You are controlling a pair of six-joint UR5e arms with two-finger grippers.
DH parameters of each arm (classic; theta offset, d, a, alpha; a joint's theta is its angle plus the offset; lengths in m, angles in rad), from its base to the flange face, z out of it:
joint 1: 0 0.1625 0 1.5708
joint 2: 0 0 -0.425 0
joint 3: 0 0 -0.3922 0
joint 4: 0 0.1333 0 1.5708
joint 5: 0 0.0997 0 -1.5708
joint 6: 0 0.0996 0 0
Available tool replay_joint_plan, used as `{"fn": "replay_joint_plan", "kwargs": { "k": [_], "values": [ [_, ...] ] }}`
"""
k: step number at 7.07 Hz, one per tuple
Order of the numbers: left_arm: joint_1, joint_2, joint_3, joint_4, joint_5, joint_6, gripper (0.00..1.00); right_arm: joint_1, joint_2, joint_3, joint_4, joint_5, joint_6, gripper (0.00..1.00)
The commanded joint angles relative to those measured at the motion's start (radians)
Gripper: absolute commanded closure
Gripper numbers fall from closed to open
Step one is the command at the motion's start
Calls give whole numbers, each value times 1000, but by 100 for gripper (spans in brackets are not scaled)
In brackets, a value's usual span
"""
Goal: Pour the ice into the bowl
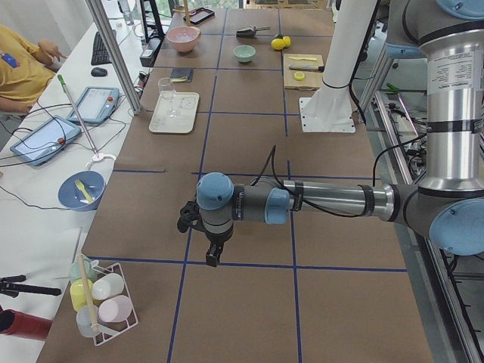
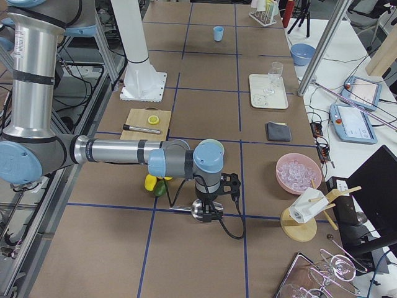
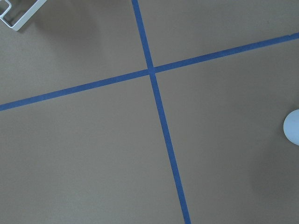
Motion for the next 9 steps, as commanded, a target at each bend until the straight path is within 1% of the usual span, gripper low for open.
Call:
{"fn": "replay_joint_plan", "kwargs": {
  "k": [1,4,9],
  "values": [
    [0,-1,-1,0,0,0,0,1,-5,1,5,-1,-13,0],
    [0,-1,-1,-2,-1,0,0,0,-5,0,3,17,-5,0],
    [0,1,-1,0,0,0,0,-9,-2,3,17,11,1,0]
  ]
}}
